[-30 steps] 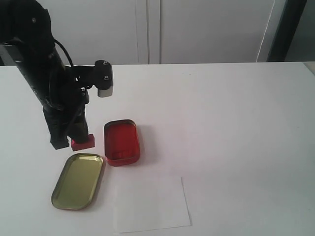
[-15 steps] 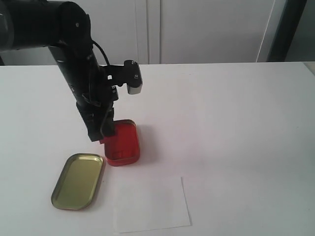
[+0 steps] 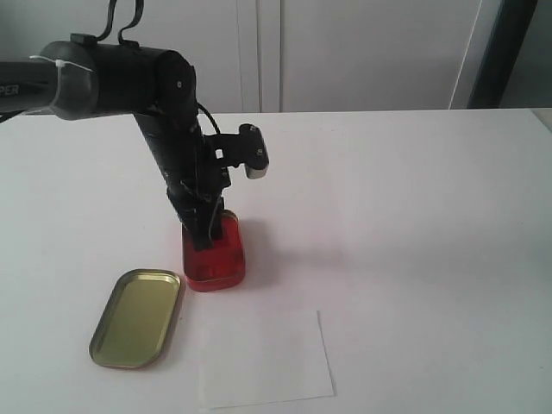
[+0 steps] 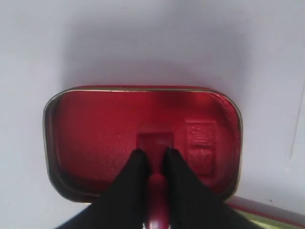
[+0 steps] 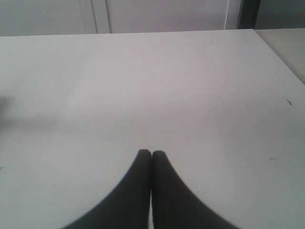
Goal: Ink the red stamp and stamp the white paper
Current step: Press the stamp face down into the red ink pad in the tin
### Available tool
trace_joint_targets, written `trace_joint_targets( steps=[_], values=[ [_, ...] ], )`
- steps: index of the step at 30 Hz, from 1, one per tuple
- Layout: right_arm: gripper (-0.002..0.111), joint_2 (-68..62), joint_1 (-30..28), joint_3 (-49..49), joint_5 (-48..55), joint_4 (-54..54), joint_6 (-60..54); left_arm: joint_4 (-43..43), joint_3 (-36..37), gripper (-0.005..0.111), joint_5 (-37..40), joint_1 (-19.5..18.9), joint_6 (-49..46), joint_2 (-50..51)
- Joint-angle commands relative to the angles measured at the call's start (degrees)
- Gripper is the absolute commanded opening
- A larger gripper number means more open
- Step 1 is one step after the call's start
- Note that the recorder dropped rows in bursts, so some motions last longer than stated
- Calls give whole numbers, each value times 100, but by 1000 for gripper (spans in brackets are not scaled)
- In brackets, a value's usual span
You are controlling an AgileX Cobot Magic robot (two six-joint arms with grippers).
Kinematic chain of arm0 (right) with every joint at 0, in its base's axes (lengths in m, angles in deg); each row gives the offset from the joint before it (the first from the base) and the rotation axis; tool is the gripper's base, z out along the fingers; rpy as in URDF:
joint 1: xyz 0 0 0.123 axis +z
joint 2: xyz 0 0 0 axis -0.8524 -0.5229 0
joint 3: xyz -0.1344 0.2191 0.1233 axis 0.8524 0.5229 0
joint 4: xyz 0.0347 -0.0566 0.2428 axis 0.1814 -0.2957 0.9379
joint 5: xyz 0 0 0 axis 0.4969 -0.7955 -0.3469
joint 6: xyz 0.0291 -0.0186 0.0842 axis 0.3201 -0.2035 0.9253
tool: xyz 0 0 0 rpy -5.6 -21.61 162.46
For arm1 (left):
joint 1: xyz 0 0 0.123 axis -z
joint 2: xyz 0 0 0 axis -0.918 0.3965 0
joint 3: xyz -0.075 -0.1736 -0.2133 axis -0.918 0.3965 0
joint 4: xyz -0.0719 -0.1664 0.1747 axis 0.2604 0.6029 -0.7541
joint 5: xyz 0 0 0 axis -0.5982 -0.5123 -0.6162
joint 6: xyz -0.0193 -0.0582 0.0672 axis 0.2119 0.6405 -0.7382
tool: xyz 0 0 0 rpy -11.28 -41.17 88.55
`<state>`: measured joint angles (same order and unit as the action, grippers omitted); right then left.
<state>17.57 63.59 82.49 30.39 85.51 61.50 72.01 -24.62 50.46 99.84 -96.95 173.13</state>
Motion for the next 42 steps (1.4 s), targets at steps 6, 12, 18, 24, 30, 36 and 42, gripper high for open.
trace_joint_targets(
  steps=[6,12,18,24,30,36,42],
  values=[
    [0,27,10,6,-64,-24,110,24,-37,0,20,22,-28,251],
    [0,27,10,6,-64,-24,110,24,-37,0,125,11,-132,453],
    [0,27,10,6,-64,-24,110,24,-37,0,174,11,-132,671],
    [0,27,10,6,-64,-24,110,121,-37,0,401,-99,-283,836],
    [0,27,10,6,-64,-24,110,328,-37,0,527,-283,-438,900],
    [0,27,10,6,-64,-24,110,328,-37,0,529,-282,-515,900],
    [0,27,10,6,-64,-24,110,328,-37,0,558,-282,-356,765]
  ],
)
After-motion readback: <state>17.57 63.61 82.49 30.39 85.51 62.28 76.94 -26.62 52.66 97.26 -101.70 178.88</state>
